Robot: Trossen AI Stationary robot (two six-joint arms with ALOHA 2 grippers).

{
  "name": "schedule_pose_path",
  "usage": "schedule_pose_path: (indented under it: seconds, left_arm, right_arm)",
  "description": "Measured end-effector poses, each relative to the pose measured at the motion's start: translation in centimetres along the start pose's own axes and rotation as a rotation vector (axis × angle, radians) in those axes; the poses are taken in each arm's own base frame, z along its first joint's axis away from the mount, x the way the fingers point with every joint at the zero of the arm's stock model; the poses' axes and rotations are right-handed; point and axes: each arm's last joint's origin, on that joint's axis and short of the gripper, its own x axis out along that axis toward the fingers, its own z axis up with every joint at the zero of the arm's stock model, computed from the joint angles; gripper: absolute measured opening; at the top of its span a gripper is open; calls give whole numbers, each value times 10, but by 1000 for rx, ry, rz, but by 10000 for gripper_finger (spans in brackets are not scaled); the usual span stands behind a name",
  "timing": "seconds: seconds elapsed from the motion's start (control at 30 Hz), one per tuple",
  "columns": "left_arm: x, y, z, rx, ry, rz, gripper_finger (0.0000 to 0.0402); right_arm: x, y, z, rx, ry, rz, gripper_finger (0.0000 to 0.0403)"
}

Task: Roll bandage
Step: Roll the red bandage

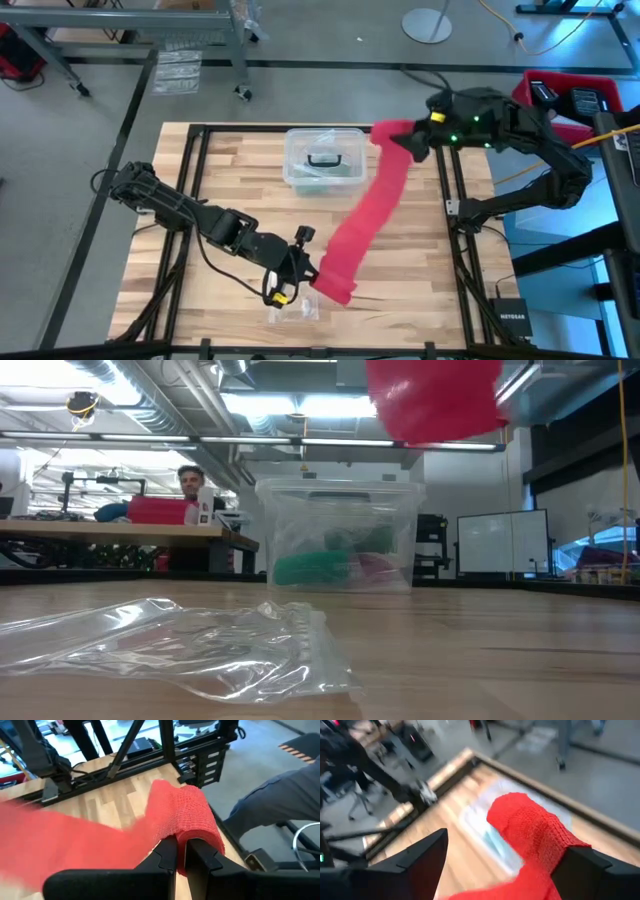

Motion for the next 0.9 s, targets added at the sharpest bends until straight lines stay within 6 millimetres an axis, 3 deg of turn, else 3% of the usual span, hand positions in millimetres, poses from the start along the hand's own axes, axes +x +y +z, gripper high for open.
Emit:
schedule_pose_path:
  seconds: [0.13,0.33,0.53,0.77,0.9]
  left_arm:
    - [1,7,-2,10,17,27,12]
    - [1,22,-7,-4,76,202,12]
    - [2,39,-8,-28,75,266,12]
    - [2,53,-8,-52,64,338,12]
    - [11,59,-14,-53,96,382,12]
  right_arm:
    - [0,-4,-10,81,123,-22,314]
    - [1,-5,-17,94,258,29,314]
    - [9,2,-8,148,184,71,314]
    - [20,9,0,31,124,121,314]
    - [36,15,3,212,162,160,314]
